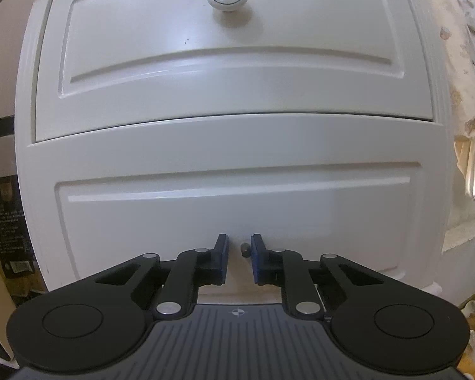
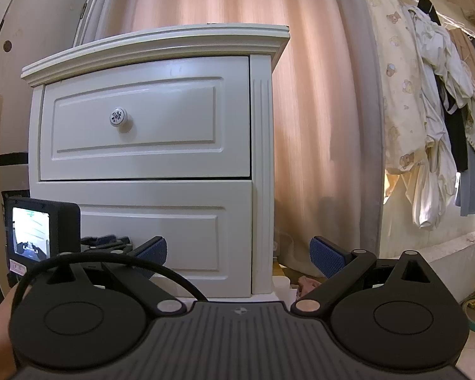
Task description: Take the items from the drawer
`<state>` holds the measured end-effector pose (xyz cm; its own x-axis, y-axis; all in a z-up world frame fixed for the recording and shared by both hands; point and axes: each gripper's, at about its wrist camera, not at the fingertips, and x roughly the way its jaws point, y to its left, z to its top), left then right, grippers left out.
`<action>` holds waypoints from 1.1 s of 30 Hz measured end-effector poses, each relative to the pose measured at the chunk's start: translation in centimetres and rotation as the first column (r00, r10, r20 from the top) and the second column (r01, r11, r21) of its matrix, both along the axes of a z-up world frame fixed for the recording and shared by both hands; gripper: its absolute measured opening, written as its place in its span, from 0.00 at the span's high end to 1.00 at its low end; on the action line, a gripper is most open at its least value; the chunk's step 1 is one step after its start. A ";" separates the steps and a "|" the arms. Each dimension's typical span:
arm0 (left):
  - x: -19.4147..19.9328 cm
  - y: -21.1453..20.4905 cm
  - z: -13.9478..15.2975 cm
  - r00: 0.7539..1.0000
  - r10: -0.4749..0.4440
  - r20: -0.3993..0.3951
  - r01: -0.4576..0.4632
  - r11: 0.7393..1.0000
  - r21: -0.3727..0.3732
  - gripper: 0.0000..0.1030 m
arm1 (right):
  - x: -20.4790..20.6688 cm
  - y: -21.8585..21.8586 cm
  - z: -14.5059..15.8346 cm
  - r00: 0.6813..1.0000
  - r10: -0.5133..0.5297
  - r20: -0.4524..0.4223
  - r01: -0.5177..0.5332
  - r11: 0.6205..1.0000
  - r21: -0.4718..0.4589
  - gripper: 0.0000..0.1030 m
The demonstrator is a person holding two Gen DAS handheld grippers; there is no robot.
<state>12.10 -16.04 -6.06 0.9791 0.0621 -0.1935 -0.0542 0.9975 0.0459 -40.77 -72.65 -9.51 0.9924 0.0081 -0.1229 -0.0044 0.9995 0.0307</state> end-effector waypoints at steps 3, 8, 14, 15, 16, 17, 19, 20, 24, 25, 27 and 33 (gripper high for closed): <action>-1.5 0.5 -0.3 1.000 -0.004 -0.017 0.004 1.000 -0.013 0.88 | 0.0 -0.1 -0.1 1.000 0.000 -0.001 0.000 1.000 0.007 0.00; -2.8 0.1 -1.2 1.000 -0.005 -0.025 0.005 1.000 0.000 0.88 | 0.0 -0.2 -0.1 1.000 0.002 0.002 -0.002 1.000 0.011 0.00; -4.0 -1.0 -1.4 1.000 0.001 0.001 -0.001 1.000 0.023 0.89 | 0.2 -0.5 -0.2 1.000 -0.004 -0.002 0.004 1.000 0.015 0.00; -4.1 -1.1 -1.3 1.000 0.000 -0.005 0.000 1.000 0.015 0.92 | 0.2 -0.5 -0.2 1.000 -0.004 -0.004 0.004 1.000 0.018 0.00; -4.3 -1.2 -1.3 1.000 0.000 -0.011 0.000 1.000 0.006 0.94 | 0.2 -0.6 -0.2 1.000 -0.004 -0.004 0.004 1.000 0.019 0.00; -4.4 -1.3 -1.2 1.000 -0.001 -0.017 0.001 1.000 -0.003 0.95 | 0.2 -0.6 -0.3 1.000 -0.004 -0.003 0.004 1.000 0.020 0.00; -4.9 -1.5 -1.2 1.000 0.001 -0.024 -0.001 1.000 -0.022 0.95 | 0.2 -0.6 -0.3 1.000 -0.004 -0.002 0.004 1.000 0.023 0.00; -5.2 -1.7 -1.1 1.000 0.003 -0.026 -0.003 1.000 -0.028 0.95 | 0.3 -0.6 -0.3 1.000 -0.004 -0.002 0.004 1.000 0.024 0.00; -6.3 -3.0 -1.1 1.000 0.010 -0.029 -0.011 0.999 -0.045 0.95 | 0.2 -0.7 -0.3 1.000 -0.002 -0.001 0.002 1.000 0.023 0.00; -6.1 -3.4 -1.1 1.000 0.011 -0.029 -0.013 0.999 -0.048 0.96 | 0.2 -0.7 -0.3 1.000 -0.002 0.000 0.002 1.000 0.023 0.00; -7.4 -4.1 -1.7 1.000 0.014 -0.025 -0.015 0.999 -0.047 0.96 | 0.3 -0.8 -0.3 1.000 -0.002 -0.002 0.002 1.000 0.024 0.00; -9.4 -5.1 -4.5 1.000 0.018 -0.011 -0.018 0.999 -0.044 0.97 | 0.2 -0.9 -0.4 1.000 -0.007 0.000 0.007 1.000 0.025 0.00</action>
